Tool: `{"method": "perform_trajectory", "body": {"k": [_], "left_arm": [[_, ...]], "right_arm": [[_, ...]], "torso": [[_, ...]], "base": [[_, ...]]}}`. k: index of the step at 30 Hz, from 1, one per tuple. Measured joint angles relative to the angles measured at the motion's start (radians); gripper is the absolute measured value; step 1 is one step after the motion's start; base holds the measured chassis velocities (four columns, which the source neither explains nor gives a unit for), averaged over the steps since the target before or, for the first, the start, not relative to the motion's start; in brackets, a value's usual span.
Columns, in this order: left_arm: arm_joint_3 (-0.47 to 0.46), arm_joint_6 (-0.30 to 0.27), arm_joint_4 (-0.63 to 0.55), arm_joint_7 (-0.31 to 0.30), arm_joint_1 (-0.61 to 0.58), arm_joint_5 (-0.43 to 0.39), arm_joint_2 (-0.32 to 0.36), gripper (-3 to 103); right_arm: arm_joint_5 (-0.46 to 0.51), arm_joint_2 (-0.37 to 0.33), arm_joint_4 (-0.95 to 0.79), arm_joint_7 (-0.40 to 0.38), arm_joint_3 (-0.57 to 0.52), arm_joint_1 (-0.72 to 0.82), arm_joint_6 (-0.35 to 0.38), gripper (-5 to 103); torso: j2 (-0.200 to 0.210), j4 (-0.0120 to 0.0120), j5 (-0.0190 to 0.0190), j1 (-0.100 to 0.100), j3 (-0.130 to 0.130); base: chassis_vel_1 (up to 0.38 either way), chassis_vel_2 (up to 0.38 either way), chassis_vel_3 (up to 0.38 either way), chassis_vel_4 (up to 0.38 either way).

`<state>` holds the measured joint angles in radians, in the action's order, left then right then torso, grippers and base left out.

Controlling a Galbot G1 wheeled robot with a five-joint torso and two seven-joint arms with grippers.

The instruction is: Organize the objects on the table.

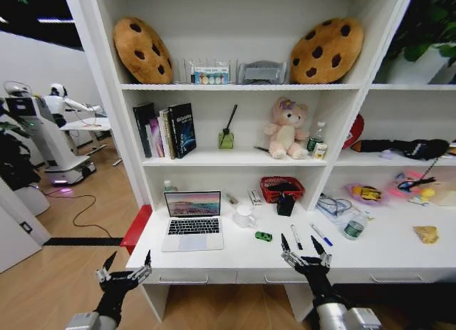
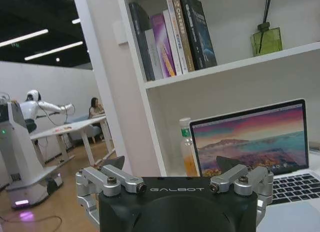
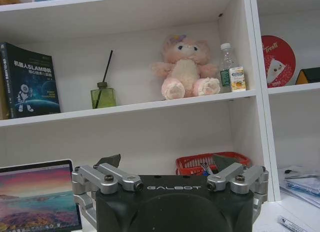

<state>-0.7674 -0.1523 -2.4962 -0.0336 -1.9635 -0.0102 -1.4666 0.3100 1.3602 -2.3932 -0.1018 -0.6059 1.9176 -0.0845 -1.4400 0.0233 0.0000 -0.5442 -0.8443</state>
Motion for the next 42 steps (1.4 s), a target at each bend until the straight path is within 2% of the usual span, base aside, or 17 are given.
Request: {"method": "perform_trajectory", "body": {"k": [5, 7, 8, 10, 12, 13, 14, 19, 21, 22, 24, 25, 28, 30, 33, 35, 42], "left_arm": [[-0.031, 0.001, 0.013, 0.006, 0.050, -0.010, 0.070, 100], [-0.065, 0.012, 0.047, 0.048, 0.087, -0.050, 0.165, 100], [-0.065, 0.012, 0.047, 0.048, 0.087, -0.050, 0.165, 100], [-0.095, 0.056, 0.093, 0.085, 0.132, -0.092, 0.283, 91], [-0.102, 0.067, 0.113, 0.092, 0.157, -0.110, 0.326, 91], [-0.106, 0.069, 0.145, 0.097, 0.193, -0.135, 0.386, 81], [-0.106, 0.069, 0.145, 0.097, 0.193, -0.135, 0.386, 81], [-0.068, 0.069, 0.306, 0.095, 0.374, -0.178, 0.599, 64], [-0.016, 0.063, 0.404, 0.096, 0.484, -0.191, 0.719, 53], [-0.016, 0.063, 0.404, 0.096, 0.484, -0.191, 0.719, 53], [0.079, 0.067, 0.513, 0.116, 0.628, -0.168, 0.812, 43], [0.079, 0.067, 0.513, 0.116, 0.628, -0.168, 0.812, 43], [0.238, 0.106, 0.652, 0.178, 0.878, -0.078, 0.873, 26], [0.300, 0.124, 0.694, 0.197, 0.950, -0.057, 0.879, 21], [0.447, 0.200, 0.796, 0.254, 1.113, 0.012, 0.872, 15], [0.588, 0.269, 0.878, 0.316, 1.251, 0.059, 0.836, 5], [0.757, 0.334, 0.972, 0.402, 1.394, 0.088, 0.764, 0]], "right_arm": [[-0.030, -0.014, 0.004, 0.019, -0.005, 0.010, 0.000, 100], [-0.062, -0.015, 0.018, 0.027, -0.017, 0.014, -0.012, 100], [-0.062, -0.015, 0.018, 0.027, -0.017, 0.014, -0.012, 100], [-0.063, -0.014, 0.037, 0.030, -0.032, 0.008, -0.016, 100], [-0.058, -0.015, 0.044, 0.030, -0.037, 0.003, -0.015, 100], [-0.053, -0.018, 0.054, 0.030, -0.041, -0.004, -0.015, 100], [-0.053, -0.018, 0.054, 0.030, -0.041, -0.004, -0.015, 100], [-0.052, -0.014, 0.084, 0.021, -0.047, -0.010, -0.022, 100], [-0.058, -0.005, 0.096, 0.020, -0.049, -0.006, -0.030, 100], [-0.058, -0.005, 0.096, 0.020, -0.049, -0.006, -0.030, 100], [-0.061, 0.005, 0.105, 0.019, -0.050, -0.004, -0.034, 100], [-0.061, 0.005, 0.105, 0.019, -0.050, -0.004, -0.034, 100], [-0.061, 0.011, 0.118, 0.017, -0.054, -0.008, -0.036, 100], [-0.061, 0.011, 0.123, 0.017, -0.056, -0.011, -0.037, 100], [-0.061, 0.011, 0.129, 0.016, -0.061, -0.012, -0.037, 100], [-0.060, 0.012, 0.131, 0.015, -0.068, -0.011, -0.037, 100], [-0.055, 0.015, 0.131, 0.013, -0.079, -0.001, -0.041, 100]], "torso": [[0.000, -0.0004, 0.0000, 0.000, 0.000], [0.000, -0.0001, -0.0003, 0.000, 0.000], [0.000, -0.0001, -0.0003, 0.000, 0.000], [0.000, 0.0000, -0.0001, -0.001, 0.000], [0.000, -0.0001, -0.0003, -0.001, 0.000], [0.000, -0.0002, -0.0003, -0.001, 0.000], [0.000, -0.0002, -0.0003, -0.001, 0.000], [0.000, 0.0001, -0.0005, -0.001, 0.000], [0.000, -0.0001, -0.0003, -0.001, -0.001], [0.000, -0.0001, -0.0003, -0.001, -0.001], [0.000, -0.0001, 0.0001, -0.001, -0.001], [0.000, -0.0001, 0.0001, -0.001, -0.001], [0.000, 0.0003, 0.0003, -0.001, 0.000], [0.000, 0.0001, 0.0005, -0.001, 0.000], [0.000, -0.0004, -0.0002, -0.001, -0.001], [0.000, 0.0000, 0.0003, -0.001, 0.000], [0.000, -0.0002, -0.0001, -0.001, -0.001]], "base": [[0.062, -0.042, -0.041, 0.068], [0.000, 0.000, 0.000, 0.000], [0.000, 0.000, 0.000, 0.000], [0.000, 0.000, 0.000, 0.000], [0.000, 0.000, 0.000, 0.000], [0.000, 0.000, 0.000, 0.000], [0.000, 0.000, 0.000, 0.000], [0.000, 0.000, 0.000, 0.000], [0.000, 0.000, 0.000, 0.000], [0.000, 0.000, 0.000, 0.000], [0.000, 0.000, 0.000, 0.000], [0.000, 0.000, 0.000, 0.000], [0.000, 0.000, 0.000, 0.000], [0.000, 0.000, 0.000, 0.000], [0.000, 0.000, 0.000, 0.000], [0.000, 0.000, 0.000, 0.000], [0.000, 0.000, 0.000, 0.000]]}}
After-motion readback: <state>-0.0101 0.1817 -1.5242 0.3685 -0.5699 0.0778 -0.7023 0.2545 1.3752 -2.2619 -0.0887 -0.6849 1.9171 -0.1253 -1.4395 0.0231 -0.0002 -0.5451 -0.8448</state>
